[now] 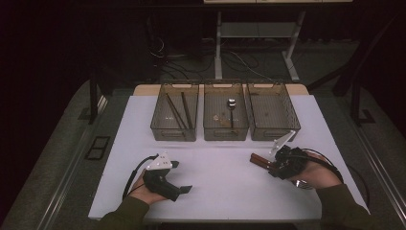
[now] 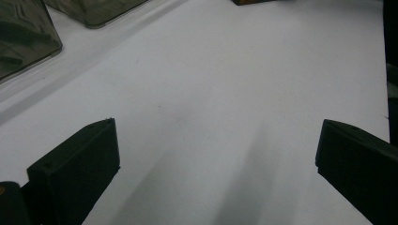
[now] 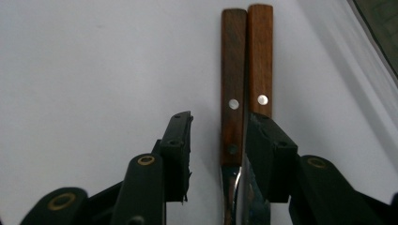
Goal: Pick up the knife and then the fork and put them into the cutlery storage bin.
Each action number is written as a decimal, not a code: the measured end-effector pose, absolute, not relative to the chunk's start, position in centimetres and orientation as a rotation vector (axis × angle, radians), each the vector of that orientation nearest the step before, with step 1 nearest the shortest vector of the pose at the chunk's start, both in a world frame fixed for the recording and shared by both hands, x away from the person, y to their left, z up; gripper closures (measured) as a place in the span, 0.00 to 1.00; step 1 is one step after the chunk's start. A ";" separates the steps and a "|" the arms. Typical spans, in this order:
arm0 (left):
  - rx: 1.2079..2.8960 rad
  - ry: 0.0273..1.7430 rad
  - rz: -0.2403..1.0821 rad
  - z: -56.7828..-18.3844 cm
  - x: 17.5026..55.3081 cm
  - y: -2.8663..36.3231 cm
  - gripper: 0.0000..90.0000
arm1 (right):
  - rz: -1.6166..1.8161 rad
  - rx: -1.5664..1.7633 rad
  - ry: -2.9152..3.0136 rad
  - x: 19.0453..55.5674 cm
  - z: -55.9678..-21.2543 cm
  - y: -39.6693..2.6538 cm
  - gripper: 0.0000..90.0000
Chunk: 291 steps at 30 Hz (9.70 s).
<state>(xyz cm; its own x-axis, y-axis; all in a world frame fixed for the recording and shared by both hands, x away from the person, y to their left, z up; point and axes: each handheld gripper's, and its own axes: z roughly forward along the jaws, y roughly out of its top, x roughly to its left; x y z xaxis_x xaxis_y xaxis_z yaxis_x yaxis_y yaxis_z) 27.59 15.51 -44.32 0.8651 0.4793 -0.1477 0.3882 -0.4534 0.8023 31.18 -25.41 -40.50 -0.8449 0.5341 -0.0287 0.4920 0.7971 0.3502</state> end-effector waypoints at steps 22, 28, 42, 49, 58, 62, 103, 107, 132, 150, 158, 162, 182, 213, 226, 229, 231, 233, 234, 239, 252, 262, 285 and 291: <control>2.102 0.627 0.121 -44.3 27.6 15.5 0.00 | 0.407 0.811 2.927 32.5 -41.8 -25.6 0.80; 2.102 0.627 0.117 -44.4 27.6 15.4 0.00 | 0.344 0.794 2.963 33.2 -42.1 -25.2 0.80; 2.106 0.626 0.114 -44.4 27.6 15.4 0.00 | 0.272 0.774 2.983 33.4 -42.0 -24.6 0.86; 2.102 0.627 0.114 -44.4 27.6 15.4 0.00 | 0.353 0.802 3.000 33.5 -41.8 -25.3 0.86; 2.102 0.628 0.116 -44.4 27.6 15.4 0.00 | 0.493 0.831 2.959 33.4 -41.0 -26.0 0.86; 2.102 0.629 0.113 -44.4 27.6 15.4 0.00 | 0.576 0.847 2.945 33.4 -40.6 -26.4 0.86; 2.090 0.664 0.091 -44.5 27.7 15.9 0.00 | 1.202 1.094 2.466 35.2 -34.4 -31.6 0.86; 2.092 0.654 0.101 -44.5 27.7 15.8 0.00 | 1.224 1.098 2.427 35.8 -33.5 -31.9 0.86; 2.081 0.653 0.104 -44.5 27.6 15.8 0.00 | 1.228 1.182 2.246 41.7 -29.7 -32.7 0.86; 2.084 0.647 0.119 -44.5 27.7 15.8 0.00 | 1.210 1.272 2.184 46.9 -32.3 -32.4 0.86; 2.084 0.642 0.118 -44.4 27.7 15.8 0.00 | 1.130 1.324 2.203 48.0 -34.2 -32.3 0.86; 2.081 0.643 0.116 -44.4 27.6 15.8 0.00 | 1.106 1.341 2.216 48.1 -35.4 -32.2 0.86; 2.080 0.647 0.110 -44.5 27.6 15.8 0.00 | 0.963 1.328 2.334 48.4 -38.4 -31.4 0.86; 2.079 0.649 0.111 -44.5 27.6 15.8 0.00 | 0.876 1.337 2.415 48.8 -39.0 -30.4 0.54; 2.079 0.649 0.115 -44.5 27.6 15.8 0.00 | 0.985 1.294 2.372 47.1 -36.7 -31.0 0.42; 2.078 0.647 0.116 -44.5 27.6 15.8 0.00 | 1.007 1.273 2.366 46.6 -36.3 -31.1 0.41; 2.077 0.645 0.117 -44.5 27.6 15.8 0.00 | 1.026 1.254 2.365 46.2 -36.0 -31.1 0.41; 2.076 0.642 0.119 -44.5 27.6 15.8 0.00 | 1.038 1.237 2.367 45.7 -35.8 -31.0 0.41; 2.072 0.645 0.118 -44.4 27.5 15.8 0.00 | 1.042 1.227 2.369 45.5 -35.7 -30.9 0.41; 2.073 0.627 0.125 -44.4 27.6 15.9 0.00 | 1.078 1.189 2.368 44.2 -35.2 -30.8 0.41; 2.075 0.627 0.125 -44.4 27.6 15.8 0.00 | 1.182 1.146 2.337 41.3 -35.3 -30.9 0.30; 2.073 0.634 0.124 -44.4 27.5 15.8 0.00 | 1.266 1.140 2.284 38.7 -35.9 -31.3 0.24; 2.078 0.628 0.123 -44.4 27.4 15.7 0.00 | 1.359 1.069 2.303 33.6 -39.2 -31.5 0.25; 2.082 0.622 0.132 -44.3 27.3 15.6 0.00 | 1.327 1.079 2.319 32.6 -40.3 -31.9 0.25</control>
<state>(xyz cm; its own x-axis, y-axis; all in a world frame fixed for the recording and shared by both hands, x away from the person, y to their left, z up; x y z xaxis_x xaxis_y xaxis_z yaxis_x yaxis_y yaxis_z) 27.27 15.62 -44.28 0.8661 0.4787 -0.1436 0.3789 -0.4416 0.8133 32.57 -31.86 -40.29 -0.6908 0.7109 0.1322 0.4741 0.3073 0.8251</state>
